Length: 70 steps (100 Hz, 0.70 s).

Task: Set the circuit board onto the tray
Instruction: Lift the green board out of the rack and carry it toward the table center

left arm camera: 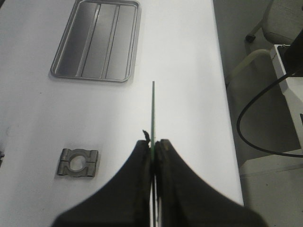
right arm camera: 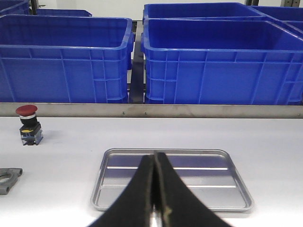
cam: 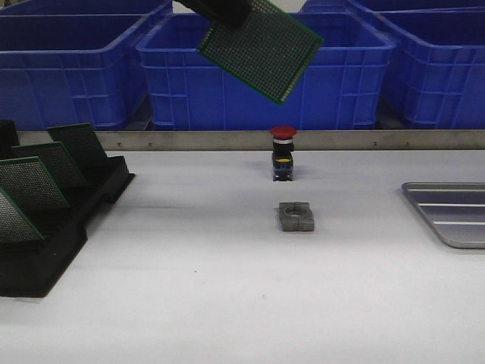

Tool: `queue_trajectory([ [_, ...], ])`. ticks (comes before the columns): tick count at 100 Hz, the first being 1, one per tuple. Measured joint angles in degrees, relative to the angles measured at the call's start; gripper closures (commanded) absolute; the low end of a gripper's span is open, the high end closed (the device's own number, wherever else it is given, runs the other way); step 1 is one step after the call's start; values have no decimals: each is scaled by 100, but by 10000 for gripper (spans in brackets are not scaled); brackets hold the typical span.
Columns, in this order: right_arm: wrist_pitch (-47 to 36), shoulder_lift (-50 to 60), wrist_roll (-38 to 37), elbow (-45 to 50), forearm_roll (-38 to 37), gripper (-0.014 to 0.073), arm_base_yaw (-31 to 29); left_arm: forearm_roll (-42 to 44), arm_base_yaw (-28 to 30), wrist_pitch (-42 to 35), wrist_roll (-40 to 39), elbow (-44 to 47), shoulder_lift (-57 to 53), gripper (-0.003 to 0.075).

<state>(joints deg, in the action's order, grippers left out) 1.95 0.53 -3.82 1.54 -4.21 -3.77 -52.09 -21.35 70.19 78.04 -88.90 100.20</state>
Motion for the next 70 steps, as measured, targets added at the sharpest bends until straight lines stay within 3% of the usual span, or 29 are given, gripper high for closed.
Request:
queue_trajectory([
  [43,-92,0,0,0,0,654,0,138,-139,-22,0,39,74,741],
  [70,1164,-93,0,-924,0,654,0,187,-139,-22,-11,39,74,741],
])
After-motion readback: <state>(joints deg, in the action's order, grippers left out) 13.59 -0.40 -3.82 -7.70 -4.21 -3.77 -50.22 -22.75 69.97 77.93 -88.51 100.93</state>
